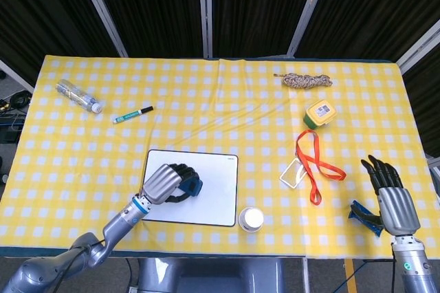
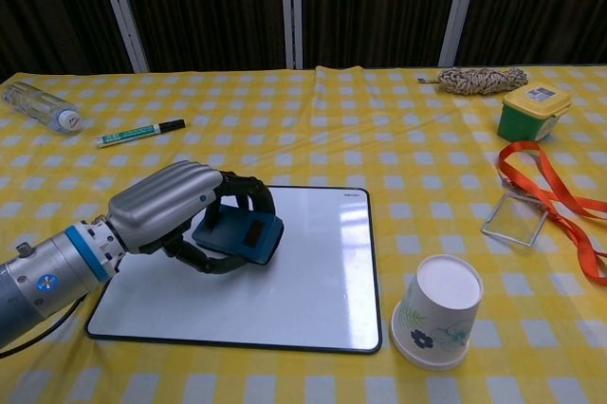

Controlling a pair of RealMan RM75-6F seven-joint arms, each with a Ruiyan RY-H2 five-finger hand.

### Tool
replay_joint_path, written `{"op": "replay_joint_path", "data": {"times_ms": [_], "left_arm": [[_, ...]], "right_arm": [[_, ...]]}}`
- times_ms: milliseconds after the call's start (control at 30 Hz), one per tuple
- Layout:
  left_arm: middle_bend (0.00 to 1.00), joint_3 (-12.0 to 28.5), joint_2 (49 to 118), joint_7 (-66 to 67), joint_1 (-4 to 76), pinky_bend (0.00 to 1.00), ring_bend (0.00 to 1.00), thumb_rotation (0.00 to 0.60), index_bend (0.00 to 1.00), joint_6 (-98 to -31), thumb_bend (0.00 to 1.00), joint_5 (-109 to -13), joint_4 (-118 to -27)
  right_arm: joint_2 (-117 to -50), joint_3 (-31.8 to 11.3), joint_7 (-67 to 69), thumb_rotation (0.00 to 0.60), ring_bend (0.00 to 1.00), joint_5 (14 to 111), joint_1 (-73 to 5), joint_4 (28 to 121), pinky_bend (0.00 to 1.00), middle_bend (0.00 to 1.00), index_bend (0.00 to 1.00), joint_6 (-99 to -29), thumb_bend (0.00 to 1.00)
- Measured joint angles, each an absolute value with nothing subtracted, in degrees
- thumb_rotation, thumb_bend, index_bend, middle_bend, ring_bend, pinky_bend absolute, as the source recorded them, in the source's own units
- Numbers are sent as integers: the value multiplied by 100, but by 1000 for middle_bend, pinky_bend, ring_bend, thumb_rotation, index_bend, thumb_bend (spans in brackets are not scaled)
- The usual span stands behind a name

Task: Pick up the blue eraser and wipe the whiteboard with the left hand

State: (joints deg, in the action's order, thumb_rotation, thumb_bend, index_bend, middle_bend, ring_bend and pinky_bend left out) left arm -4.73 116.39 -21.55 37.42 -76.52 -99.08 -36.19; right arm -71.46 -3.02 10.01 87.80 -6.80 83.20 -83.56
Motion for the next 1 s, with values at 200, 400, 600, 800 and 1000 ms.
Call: {"op": "replay_joint_path", "data": {"times_ms": [200,400,600,800,1000], "left_arm": [[613,-461,11625,-2156,3728,527,573,600,799,-7678,619,-9890,-3576],[613,-442,11508,-2237,3660,527,574,600,799,-7674,619,-9808,-3376],[613,-403,11325,-2389,3516,527,573,600,799,-7658,618,-9664,-3076],[613,-242,10678,-2447,3330,527,573,600,799,-7888,618,-9453,-3348],[606,-205,9917,-2007,3167,516,573,600,782,-7793,617,-9289,-4260]], "right_arm": [[-7144,-290,1001,600,0,8795,-678,8323,0,0,22,-8357,65],[-7162,-271,960,600,0,8818,-682,8325,0,0,22,-8346,65],[-7182,-252,908,600,0,8836,-680,8339,0,0,22,-8345,65],[-7176,-236,900,600,0,8880,-679,8366,0,0,22,-8366,64],[-7177,-210,866,600,0,8929,-676,8402,0,0,22,-8382,65]]}}
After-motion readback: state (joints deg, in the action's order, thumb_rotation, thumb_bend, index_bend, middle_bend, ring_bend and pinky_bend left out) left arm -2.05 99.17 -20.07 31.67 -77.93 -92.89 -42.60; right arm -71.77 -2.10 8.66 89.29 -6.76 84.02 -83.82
